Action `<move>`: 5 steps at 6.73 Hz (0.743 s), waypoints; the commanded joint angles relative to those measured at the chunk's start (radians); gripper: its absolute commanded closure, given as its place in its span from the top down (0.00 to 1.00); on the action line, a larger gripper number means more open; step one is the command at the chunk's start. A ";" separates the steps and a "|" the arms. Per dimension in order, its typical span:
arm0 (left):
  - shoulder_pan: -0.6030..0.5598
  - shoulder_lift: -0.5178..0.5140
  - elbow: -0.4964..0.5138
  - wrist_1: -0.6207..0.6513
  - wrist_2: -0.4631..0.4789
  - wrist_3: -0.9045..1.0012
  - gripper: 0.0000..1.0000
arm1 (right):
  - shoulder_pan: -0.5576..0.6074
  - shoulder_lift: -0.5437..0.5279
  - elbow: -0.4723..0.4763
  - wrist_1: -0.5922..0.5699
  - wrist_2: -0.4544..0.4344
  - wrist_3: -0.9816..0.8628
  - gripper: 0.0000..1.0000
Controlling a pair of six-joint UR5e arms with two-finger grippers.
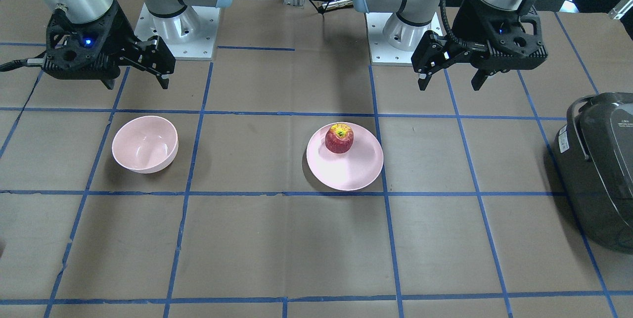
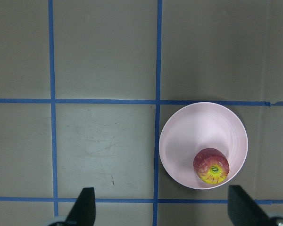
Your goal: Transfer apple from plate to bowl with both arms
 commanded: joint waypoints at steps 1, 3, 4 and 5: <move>0.001 0.000 0.001 0.001 0.000 0.000 1.00 | 0.000 0.001 0.000 0.000 0.000 0.000 1.00; 0.001 0.003 -0.001 -0.002 0.000 0.000 1.00 | -0.001 0.001 0.000 0.000 0.000 0.000 1.00; 0.001 0.003 -0.001 0.000 0.000 0.000 1.00 | -0.001 0.001 0.003 0.000 0.000 0.000 1.00; 0.001 0.003 -0.001 0.001 0.000 0.000 1.00 | -0.003 0.001 0.006 0.000 0.001 0.000 1.00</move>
